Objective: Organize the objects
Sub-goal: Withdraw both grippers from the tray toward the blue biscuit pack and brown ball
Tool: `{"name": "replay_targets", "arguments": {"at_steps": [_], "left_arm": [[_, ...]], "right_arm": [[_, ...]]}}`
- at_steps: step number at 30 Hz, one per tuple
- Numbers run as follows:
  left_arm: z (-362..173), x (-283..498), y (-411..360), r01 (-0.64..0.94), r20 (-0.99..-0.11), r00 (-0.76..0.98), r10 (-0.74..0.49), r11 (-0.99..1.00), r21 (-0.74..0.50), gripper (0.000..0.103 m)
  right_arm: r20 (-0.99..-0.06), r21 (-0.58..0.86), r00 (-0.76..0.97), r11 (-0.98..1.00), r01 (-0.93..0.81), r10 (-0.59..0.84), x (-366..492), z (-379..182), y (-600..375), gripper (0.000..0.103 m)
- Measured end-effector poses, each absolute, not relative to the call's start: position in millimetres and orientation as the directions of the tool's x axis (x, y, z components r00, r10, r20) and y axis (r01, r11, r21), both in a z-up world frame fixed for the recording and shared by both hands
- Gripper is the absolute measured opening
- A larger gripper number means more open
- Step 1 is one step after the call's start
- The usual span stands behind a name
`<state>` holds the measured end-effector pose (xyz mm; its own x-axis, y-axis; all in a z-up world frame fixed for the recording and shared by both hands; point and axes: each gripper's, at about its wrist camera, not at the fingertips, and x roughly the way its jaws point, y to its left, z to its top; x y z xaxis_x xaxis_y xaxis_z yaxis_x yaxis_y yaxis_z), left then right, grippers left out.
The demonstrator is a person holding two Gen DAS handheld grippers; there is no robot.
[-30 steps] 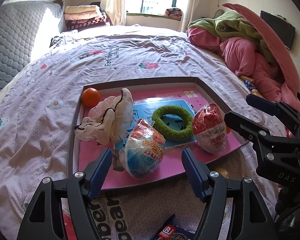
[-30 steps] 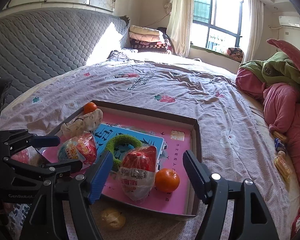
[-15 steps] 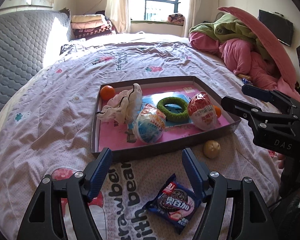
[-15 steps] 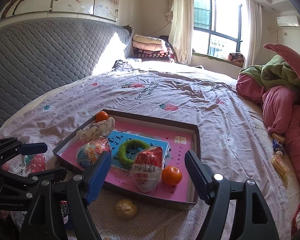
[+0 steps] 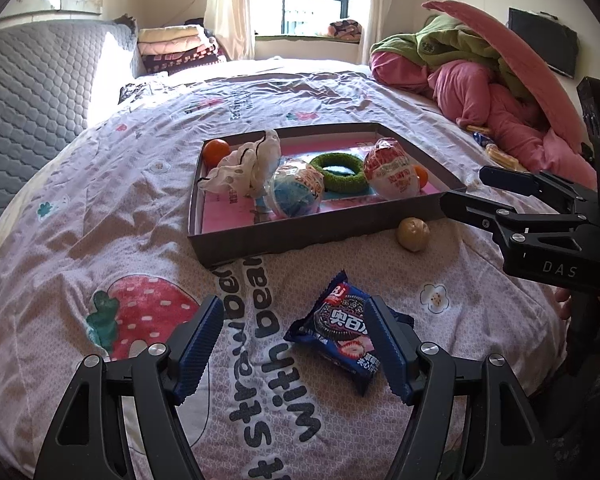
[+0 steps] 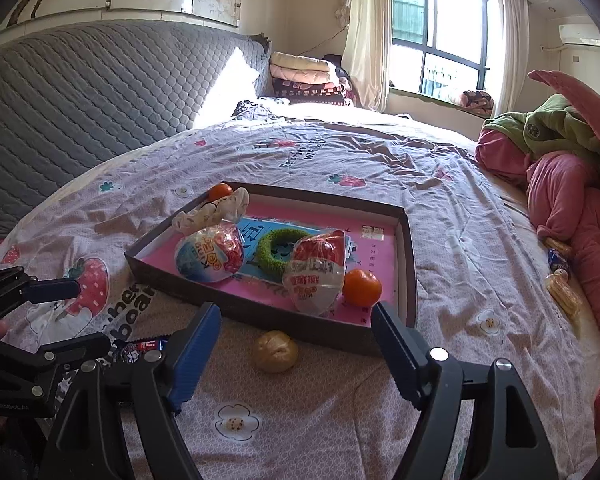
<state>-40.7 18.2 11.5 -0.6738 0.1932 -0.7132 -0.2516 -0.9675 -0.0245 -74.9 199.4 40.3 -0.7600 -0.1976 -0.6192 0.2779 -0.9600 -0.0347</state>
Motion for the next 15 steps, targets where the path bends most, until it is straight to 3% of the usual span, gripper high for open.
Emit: {"name": "replay_targets", "arguments": {"at_steps": [15], "left_arm": [[-5.4,-26.6,38.7,-0.348,-0.726,-0.651,0.223,-0.937,0.024,0.074]], "right_arm": [[-0.664,-0.05,-0.726,-0.957,0.285,-0.181,-63.5,21.4,196.2,0.078]]}}
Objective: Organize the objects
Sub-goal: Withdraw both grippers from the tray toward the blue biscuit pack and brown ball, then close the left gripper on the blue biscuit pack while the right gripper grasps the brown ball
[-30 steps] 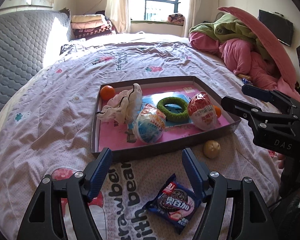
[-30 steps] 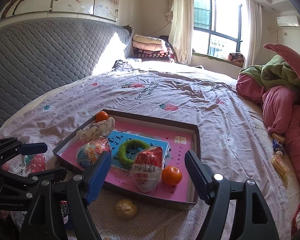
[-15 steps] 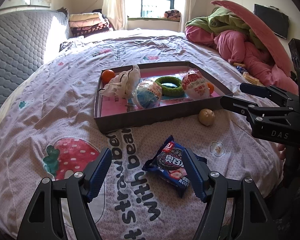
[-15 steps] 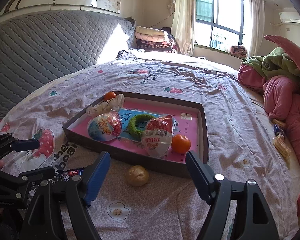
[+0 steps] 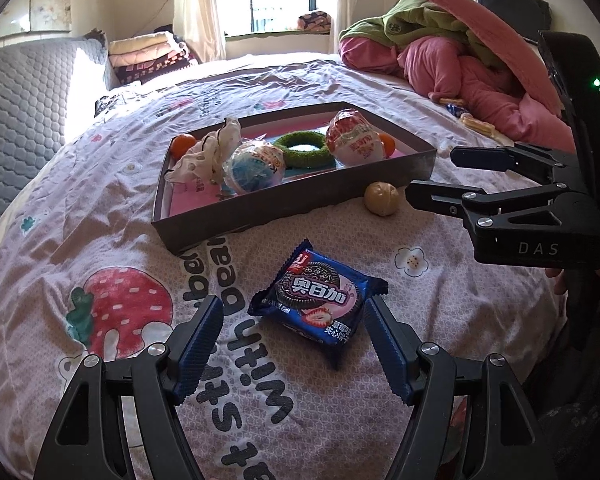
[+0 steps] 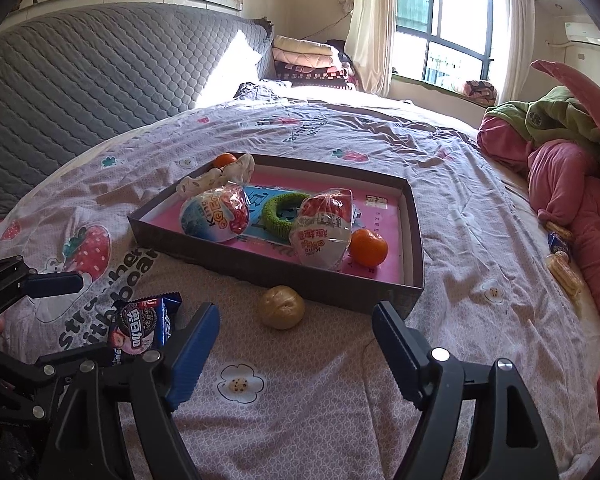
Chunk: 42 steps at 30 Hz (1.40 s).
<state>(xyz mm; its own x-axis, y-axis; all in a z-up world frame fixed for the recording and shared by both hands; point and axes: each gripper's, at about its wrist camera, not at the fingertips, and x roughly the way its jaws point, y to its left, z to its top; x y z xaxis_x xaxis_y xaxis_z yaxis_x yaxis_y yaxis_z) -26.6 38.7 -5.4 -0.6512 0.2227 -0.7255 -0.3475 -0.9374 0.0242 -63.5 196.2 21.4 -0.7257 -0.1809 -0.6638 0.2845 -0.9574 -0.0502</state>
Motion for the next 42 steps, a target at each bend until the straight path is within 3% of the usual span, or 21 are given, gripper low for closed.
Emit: {"name": "replay_targets", "arguments": {"at_steps": [27,36,40,42], "left_arm": [[-42.6,-63.7,56.3,-0.408,-0.742,-0.621,0.253,-0.912,0.031,0.078],[-43.9,-69.4,56.8,-0.402,-0.74,-0.622,0.257,-0.915,0.02,0.063],[-42.6,-69.9,56.5,-0.392,-0.739,-0.628,0.244,-0.92,0.028,0.06],[-41.7,-70.4,54.8,-0.385,-0.737,-0.63,0.244,-0.923,0.024,0.06]], "right_arm": [[-0.727,-0.067,-0.672,-0.96,0.272,-0.14,-99.6,-13.6,182.9,0.077],[-0.743,-0.064,-0.656,-0.961,0.27,-0.135,-108.5,-21.3,180.5,0.05],[-0.744,-0.057,-0.65,-0.954,0.295,-0.157,-106.9,-20.9,177.7,0.037],[-0.743,-0.057,-0.65,-0.952,0.3,-0.16,-105.7,-20.3,176.2,0.035]]}}
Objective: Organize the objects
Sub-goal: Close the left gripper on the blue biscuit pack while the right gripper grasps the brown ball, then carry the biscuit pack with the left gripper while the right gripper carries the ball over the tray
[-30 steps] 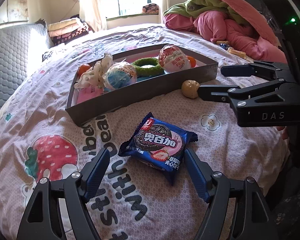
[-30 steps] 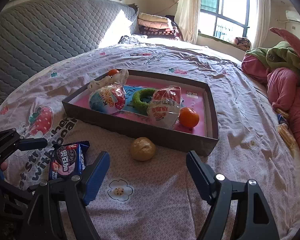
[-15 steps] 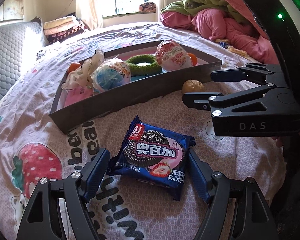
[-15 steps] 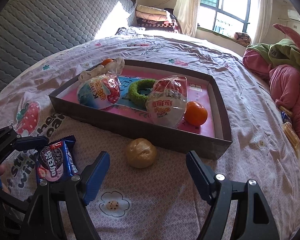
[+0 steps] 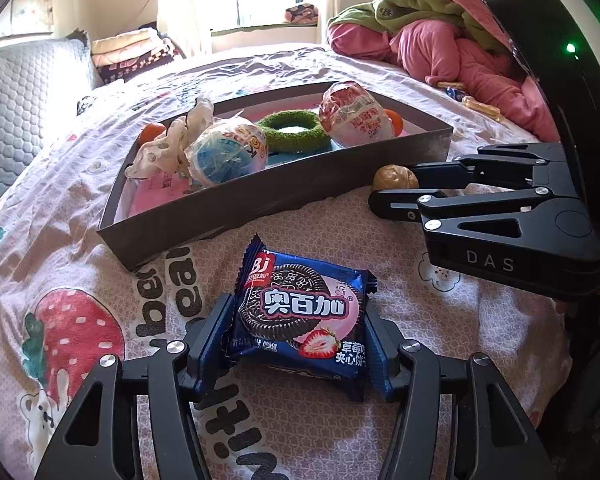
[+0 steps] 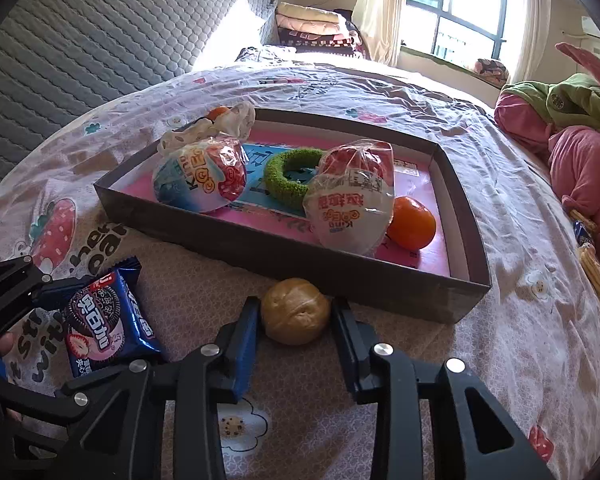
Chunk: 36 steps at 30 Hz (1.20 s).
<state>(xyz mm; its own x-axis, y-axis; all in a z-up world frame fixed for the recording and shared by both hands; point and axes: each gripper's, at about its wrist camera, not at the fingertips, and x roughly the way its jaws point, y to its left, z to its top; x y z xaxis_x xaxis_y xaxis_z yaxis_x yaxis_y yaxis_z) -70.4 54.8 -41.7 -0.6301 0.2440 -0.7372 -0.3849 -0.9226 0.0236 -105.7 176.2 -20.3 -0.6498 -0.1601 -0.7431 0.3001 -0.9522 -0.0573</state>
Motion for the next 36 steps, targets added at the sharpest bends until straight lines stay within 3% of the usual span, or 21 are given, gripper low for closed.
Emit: {"name": "replay_targets", "arguments": {"at_steps": [7,22,36], "left_arm": [[-30.8,-72.2,43.5,-0.337,-0.727,-0.651,0.218,-0.941,0.019,0.06],[30.2,-101.3,7.2,-0.199,-0.636,-0.76,0.133,-0.979,0.033,0.06],[28.4,-152.1,-14.3,-0.118,-0.654,-0.751,0.092,-0.993,-0.004,0.06]], "right_arm": [[-0.719,-0.038,-0.671,-0.954,0.298,-0.181,-99.8,-10.1,179.9,0.035],[-0.574,-0.078,-0.798,-0.958,0.275,-0.183,-93.6,58.1,184.4,0.035],[-0.55,-0.085,-0.813,-0.956,0.282,-0.191,-123.5,66.5,169.5,0.035]]}}
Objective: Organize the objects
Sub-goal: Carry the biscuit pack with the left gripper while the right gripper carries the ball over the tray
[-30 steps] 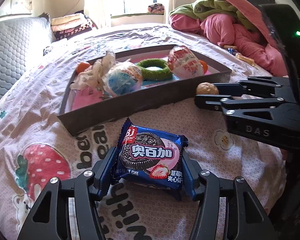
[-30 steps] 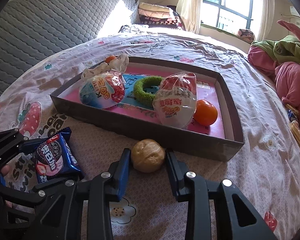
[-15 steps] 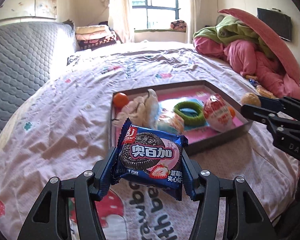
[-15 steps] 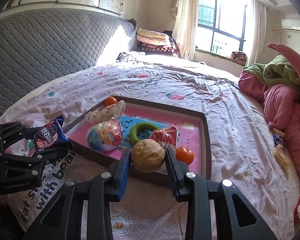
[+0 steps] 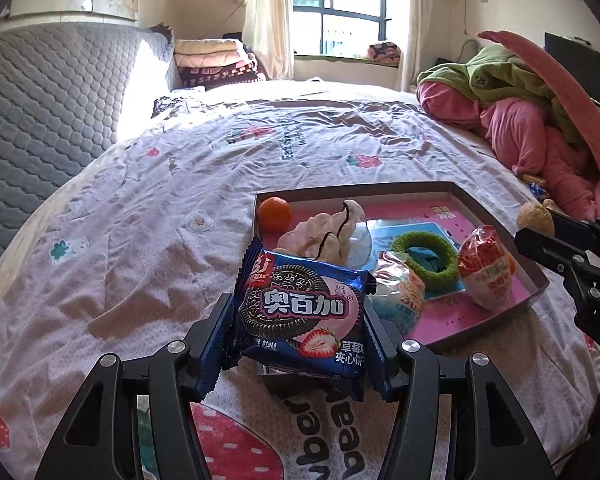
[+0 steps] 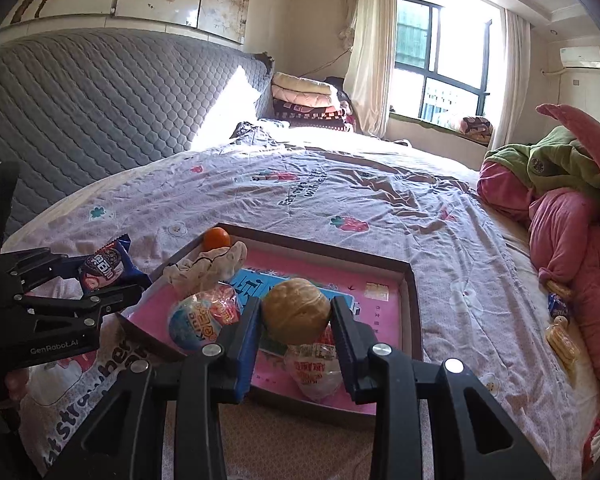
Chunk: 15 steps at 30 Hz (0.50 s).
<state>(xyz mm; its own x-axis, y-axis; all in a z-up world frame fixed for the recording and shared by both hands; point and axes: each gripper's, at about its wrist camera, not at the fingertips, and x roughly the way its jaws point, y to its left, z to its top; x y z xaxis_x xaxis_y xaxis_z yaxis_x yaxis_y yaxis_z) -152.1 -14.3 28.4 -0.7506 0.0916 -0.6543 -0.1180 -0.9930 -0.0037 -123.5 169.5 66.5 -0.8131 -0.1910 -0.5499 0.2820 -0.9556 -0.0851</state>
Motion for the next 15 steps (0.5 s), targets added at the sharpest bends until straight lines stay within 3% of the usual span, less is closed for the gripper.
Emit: {"name": "replay_targets", "arguments": {"at_steps": [15], "left_arm": [[22.2,-175.3,-17.6,-0.097,-0.657,-0.75,0.079,-0.995,-0.009,0.06]], "right_arm": [[-0.569,-0.095,-0.797,-0.947,0.307,-0.201,-143.8,55.2,155.4,0.035]]}}
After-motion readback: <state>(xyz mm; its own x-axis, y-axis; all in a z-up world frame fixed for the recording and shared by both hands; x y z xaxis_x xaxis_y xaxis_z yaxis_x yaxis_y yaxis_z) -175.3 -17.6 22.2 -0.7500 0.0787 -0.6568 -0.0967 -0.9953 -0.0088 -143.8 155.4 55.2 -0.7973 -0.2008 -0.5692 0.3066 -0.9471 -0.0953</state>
